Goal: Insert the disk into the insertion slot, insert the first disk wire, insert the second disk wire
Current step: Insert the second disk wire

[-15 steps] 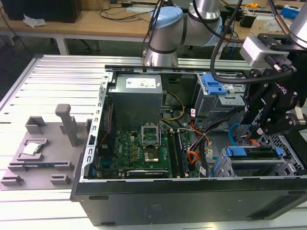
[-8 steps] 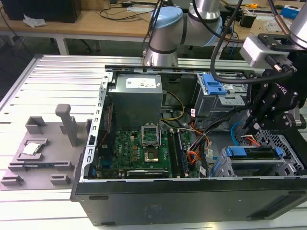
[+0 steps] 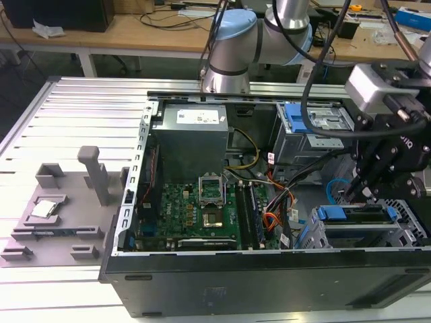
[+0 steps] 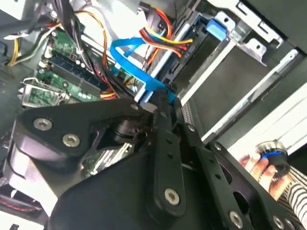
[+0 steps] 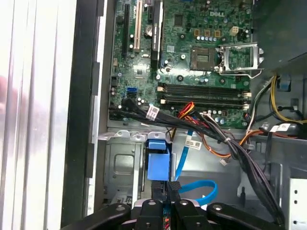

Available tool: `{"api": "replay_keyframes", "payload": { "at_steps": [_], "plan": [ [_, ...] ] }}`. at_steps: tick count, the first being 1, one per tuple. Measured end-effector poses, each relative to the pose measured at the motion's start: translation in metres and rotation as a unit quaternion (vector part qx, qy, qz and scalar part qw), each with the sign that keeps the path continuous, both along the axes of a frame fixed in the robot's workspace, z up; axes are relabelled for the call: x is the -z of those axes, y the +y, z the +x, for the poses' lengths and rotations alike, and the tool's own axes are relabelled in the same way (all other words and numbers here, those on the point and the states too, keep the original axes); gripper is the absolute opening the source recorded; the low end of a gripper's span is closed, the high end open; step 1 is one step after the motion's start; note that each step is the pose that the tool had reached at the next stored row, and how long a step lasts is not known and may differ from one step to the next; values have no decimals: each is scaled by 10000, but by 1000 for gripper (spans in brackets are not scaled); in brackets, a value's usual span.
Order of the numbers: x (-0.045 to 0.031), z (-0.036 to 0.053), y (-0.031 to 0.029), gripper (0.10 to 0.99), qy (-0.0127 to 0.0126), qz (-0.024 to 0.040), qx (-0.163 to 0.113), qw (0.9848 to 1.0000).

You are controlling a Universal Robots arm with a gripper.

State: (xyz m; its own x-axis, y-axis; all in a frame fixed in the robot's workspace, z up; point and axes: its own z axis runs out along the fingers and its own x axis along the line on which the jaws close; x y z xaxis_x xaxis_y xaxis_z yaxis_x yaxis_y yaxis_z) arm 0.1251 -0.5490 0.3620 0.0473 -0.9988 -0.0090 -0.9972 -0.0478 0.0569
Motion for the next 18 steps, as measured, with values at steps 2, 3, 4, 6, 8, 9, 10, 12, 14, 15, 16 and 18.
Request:
{"api": "replay_keyframes", "payload": {
  "at_steps": [2,3,4,6,8,9,10,12,14,15,16,18],
  "plan": [
    [51,29,0,161,3,0,0,10000],
    [67,40,0,161,3,0,0,10000],
    [99,65,0,161,5,0,0,10000],
    [141,93,0,161,5,1,0,10000],
    [162,108,0,161,5,0,0,10000],
    [169,111,0,161,5,0,0,10000],
    [171,111,0,161,5,-1,1,10000],
    [175,114,2,161,5,1,-1,10000],
    [176,115,10,161,5,2,-25,10000],
    [175,116,13,161,5,3,-39,10000],
    [175,119,14,161,5,3,-54,10000],
    [177,122,15,161,6,3,-58,10000]
  ]
}}
